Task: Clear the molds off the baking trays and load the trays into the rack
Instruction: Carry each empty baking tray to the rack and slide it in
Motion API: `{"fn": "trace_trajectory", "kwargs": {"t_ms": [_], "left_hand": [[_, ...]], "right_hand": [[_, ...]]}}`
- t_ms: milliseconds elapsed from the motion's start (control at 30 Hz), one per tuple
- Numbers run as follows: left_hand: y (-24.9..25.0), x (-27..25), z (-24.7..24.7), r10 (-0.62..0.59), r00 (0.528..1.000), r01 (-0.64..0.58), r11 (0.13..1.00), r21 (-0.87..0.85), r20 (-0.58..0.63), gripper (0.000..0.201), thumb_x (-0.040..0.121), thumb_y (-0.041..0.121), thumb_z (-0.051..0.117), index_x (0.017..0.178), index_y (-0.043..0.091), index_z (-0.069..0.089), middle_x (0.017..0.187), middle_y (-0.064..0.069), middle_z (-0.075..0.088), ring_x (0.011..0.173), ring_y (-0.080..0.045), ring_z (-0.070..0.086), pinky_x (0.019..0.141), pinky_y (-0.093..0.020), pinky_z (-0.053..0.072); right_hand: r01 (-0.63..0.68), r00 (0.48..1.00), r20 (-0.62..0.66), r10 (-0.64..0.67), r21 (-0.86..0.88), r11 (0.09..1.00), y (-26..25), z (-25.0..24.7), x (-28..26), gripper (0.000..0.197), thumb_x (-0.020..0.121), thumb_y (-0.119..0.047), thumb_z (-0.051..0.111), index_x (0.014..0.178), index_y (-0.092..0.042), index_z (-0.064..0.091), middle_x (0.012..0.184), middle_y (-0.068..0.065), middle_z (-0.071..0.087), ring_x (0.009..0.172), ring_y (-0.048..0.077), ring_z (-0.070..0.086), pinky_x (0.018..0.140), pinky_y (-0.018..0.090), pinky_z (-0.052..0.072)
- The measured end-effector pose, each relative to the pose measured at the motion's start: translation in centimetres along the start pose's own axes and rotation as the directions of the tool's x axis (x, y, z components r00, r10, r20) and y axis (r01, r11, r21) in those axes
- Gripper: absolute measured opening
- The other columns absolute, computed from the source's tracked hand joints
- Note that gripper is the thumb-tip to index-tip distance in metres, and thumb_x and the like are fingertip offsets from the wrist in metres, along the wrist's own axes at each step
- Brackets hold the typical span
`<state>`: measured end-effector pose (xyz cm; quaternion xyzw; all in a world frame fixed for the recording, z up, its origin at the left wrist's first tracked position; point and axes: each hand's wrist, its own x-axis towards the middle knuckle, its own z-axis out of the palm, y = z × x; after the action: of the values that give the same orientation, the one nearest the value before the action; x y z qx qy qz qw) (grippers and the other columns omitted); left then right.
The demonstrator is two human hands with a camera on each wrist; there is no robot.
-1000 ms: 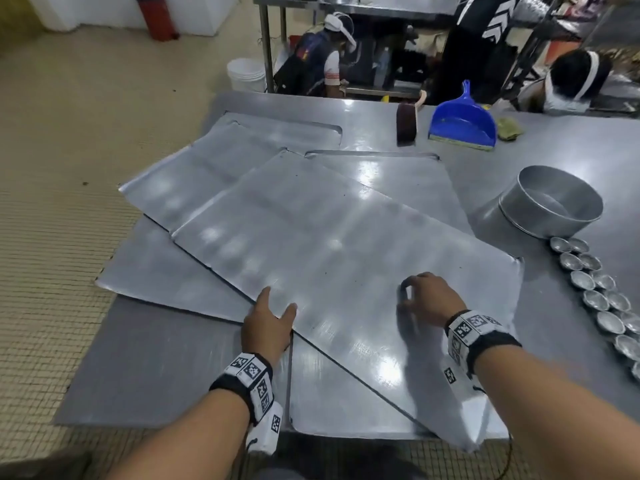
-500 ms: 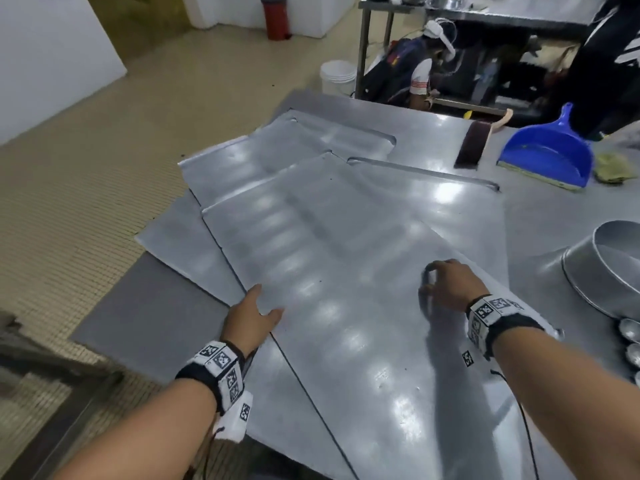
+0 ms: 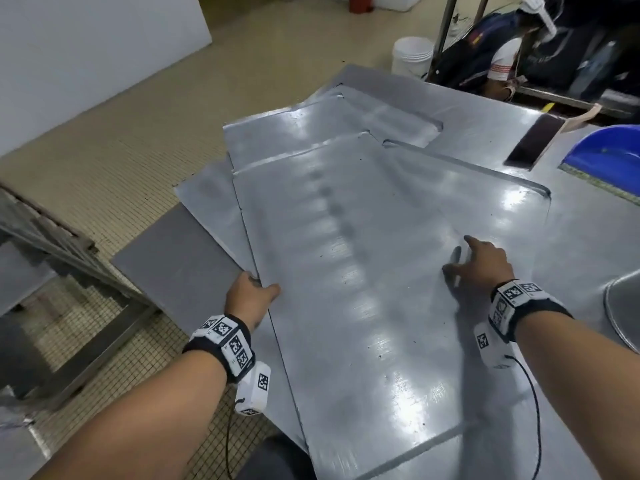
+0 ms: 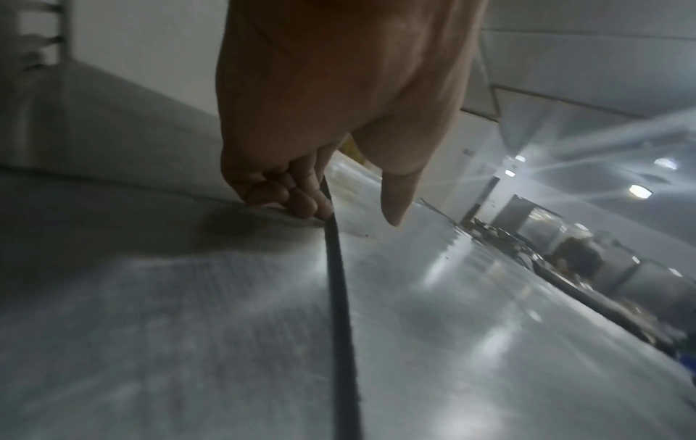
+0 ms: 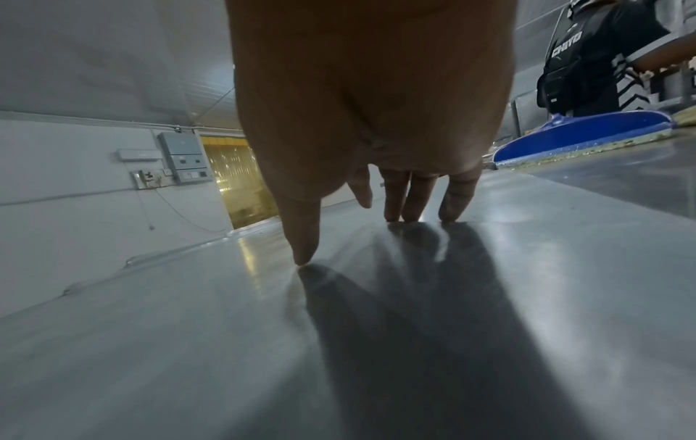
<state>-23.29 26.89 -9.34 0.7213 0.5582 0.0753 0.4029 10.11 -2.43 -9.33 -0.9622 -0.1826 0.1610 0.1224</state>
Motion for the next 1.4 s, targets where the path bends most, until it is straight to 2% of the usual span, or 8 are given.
{"fn": "trace_trajectory", "kwargs": {"t_ms": [133,267,433,567,700,800,1100,1400], "left_hand": [[0.3,-0.4,0.5,-0.051,0.999,0.054,0.983,-0.175,0.019,0.042,0.08,0.015,0.082,0.113,0.012,0.056,0.105,-0.002,0.062,0.093,-0.02,0.06,0.084,-0.029,0.047],[-0.1,0.0,0.8,-0.087,0.995,0.099,0.95,-0.298,0.052,0.042,0.075,0.006,0.085,0.112,0.008,0.065,0.103,-0.008,0.074,0.087,-0.023,0.072,0.082,-0.035,0.058],[-0.6,0.4,0.7,-0.187,0.982,0.178,0.918,-0.354,0.009,0.052,0.054,0.023,0.093,0.098,0.014,0.067,0.096,-0.01,0.076,0.081,-0.027,0.075,0.079,-0.049,0.062],[-2.4,2.5,1.1,-0.196,0.977,0.147,0.906,-0.397,-0.086,0.075,0.035,0.044,0.091,0.1,0.014,0.069,0.095,-0.007,0.077,0.076,-0.024,0.075,0.073,-0.048,0.064],[0.1,0.0,-0.3,-0.18,0.973,0.104,0.902,-0.418,-0.146,0.061,0.063,0.02,0.092,0.11,0.012,0.055,0.099,-0.008,0.069,0.083,-0.026,0.069,0.077,-0.043,0.06],[0.4,-0.3,-0.6,-0.143,0.979,0.066,0.895,-0.44,-0.145,0.054,0.072,0.012,0.087,0.115,0.01,0.054,0.101,-0.011,0.069,0.083,-0.027,0.068,0.077,-0.039,0.058],[6.8,1.1,-0.7,0.135,0.99,-0.14,0.878,-0.457,-0.044,0.049,0.082,0.007,0.081,0.116,0.015,0.046,0.09,0.007,0.057,0.076,-0.009,0.059,0.062,-0.021,0.046],[12.2,7.1,1.5,0.357,0.913,-0.245,0.868,-0.431,0.2,0.053,0.081,0.007,0.081,0.124,0.017,0.052,0.112,-0.01,0.069,0.096,-0.026,0.071,0.087,-0.042,0.059]], "right_hand": [[-0.041,0.999,0.013,0.04,0.063,0.997,-0.4,-0.2,0.8,0.091,0.074,-0.049,0.08,0.149,-0.017,0.038,0.133,0.02,0.055,0.125,0.044,0.047,0.1,0.052,0.045],[-0.089,0.993,0.093,0.077,0.126,0.988,-0.2,-0.3,1.2,0.097,0.072,-0.051,0.084,0.15,-0.017,0.038,0.142,0.016,0.054,0.129,0.041,0.049,0.106,0.051,0.043],[-0.082,0.979,0.201,0.043,0.19,0.978,0.2,-0.8,0.9,0.084,0.071,-0.042,0.088,0.14,-0.014,0.05,0.131,0.012,0.06,0.118,0.033,0.058,0.101,0.042,0.047],[-0.096,0.972,0.233,0.02,0.319,0.943,0.6,-0.6,0.2,0.071,0.069,-0.035,0.09,0.129,-0.015,0.06,0.119,0.005,0.065,0.108,0.027,0.061,0.1,0.04,0.049],[-0.102,0.974,0.225,0.013,0.392,0.914,0.8,0.4,-0.7,0.066,0.065,-0.03,0.092,0.12,-0.015,0.058,0.108,0.007,0.069,0.098,0.027,0.066,0.094,0.042,0.052],[-0.109,0.98,0.195,0.028,0.414,0.904,1.1,0.3,-1.7,0.056,0.069,-0.031,0.09,0.11,-0.016,0.056,0.1,0.005,0.068,0.094,0.026,0.064,0.089,0.041,0.051],[-0.101,0.988,-0.056,0.146,0.485,0.869,3.3,-2.9,-6.3,0.056,0.086,-0.047,0.073,0.127,-0.014,0.053,0.111,0.008,0.064,0.104,0.029,0.06,0.086,0.035,0.044],[-0.219,0.902,-0.147,0.405,0.653,0.725,4.2,-2.6,-12.2,0.053,0.091,-0.034,0.065,0.136,-0.015,0.045,0.124,0.008,0.055,0.113,0.026,0.055,0.092,0.034,0.041]]}}
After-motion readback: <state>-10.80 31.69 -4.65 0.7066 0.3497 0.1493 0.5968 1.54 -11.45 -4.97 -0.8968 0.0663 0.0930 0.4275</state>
